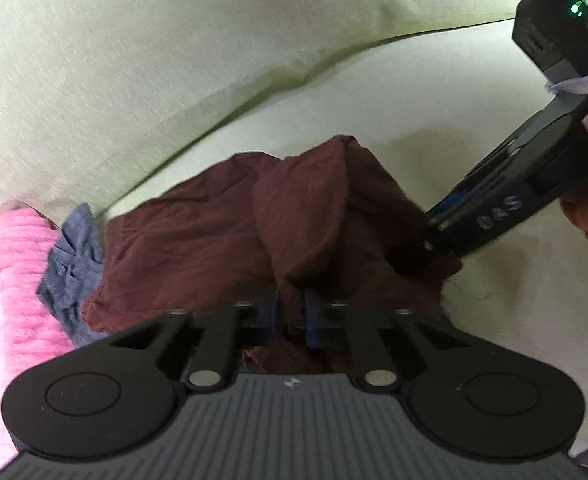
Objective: Fold clothes
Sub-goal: 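Lift the brown shirt off the cushion with both grippers and pull it onto the seat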
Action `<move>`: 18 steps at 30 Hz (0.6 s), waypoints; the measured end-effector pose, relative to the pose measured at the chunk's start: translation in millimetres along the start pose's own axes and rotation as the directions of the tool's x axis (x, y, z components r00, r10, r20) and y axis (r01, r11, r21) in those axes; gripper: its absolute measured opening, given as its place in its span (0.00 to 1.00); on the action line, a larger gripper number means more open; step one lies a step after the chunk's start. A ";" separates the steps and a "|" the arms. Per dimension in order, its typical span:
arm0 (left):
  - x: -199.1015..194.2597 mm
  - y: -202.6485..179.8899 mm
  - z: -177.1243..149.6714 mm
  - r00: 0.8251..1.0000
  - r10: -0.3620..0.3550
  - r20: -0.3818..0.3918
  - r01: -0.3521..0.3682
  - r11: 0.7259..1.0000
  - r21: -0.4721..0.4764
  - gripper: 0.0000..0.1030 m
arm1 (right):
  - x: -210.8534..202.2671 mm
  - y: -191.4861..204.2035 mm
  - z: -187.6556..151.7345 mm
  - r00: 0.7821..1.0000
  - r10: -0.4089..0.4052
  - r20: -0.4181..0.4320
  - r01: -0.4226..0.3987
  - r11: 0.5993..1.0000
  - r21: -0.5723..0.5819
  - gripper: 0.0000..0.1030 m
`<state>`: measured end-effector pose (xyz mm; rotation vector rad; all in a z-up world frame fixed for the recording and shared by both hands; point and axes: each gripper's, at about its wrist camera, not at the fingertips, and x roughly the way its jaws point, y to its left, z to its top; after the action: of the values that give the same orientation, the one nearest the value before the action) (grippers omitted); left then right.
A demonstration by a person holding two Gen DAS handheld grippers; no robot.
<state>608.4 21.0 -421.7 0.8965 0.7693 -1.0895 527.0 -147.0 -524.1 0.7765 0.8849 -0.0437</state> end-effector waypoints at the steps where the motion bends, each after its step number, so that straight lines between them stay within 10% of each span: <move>1: -1.8 0.4 1.2 1.000 -0.012 0.001 0.012 1.000 -0.009 0.08 | -3.0 2.5 0.5 1.000 -0.004 0.005 0.004 1.000 -0.003 0.01; 9: -60.9 -27.2 37.9 0.973 -0.205 0.110 0.211 0.976 -0.049 0.08 | -106.6 16.4 4.6 0.996 -0.057 0.073 0.054 0.998 0.035 0.01; 18: -135.5 -88.5 106.7 0.868 -0.437 0.236 0.431 0.899 0.079 0.07 | -277.0 14.7 -12.2 0.941 -0.303 0.151 0.307 0.952 -0.003 0.00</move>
<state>494.4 -37.9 -276.4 0.5980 0.7665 -1.5811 343.4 -203.8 -323.6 0.5963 0.8549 -0.3595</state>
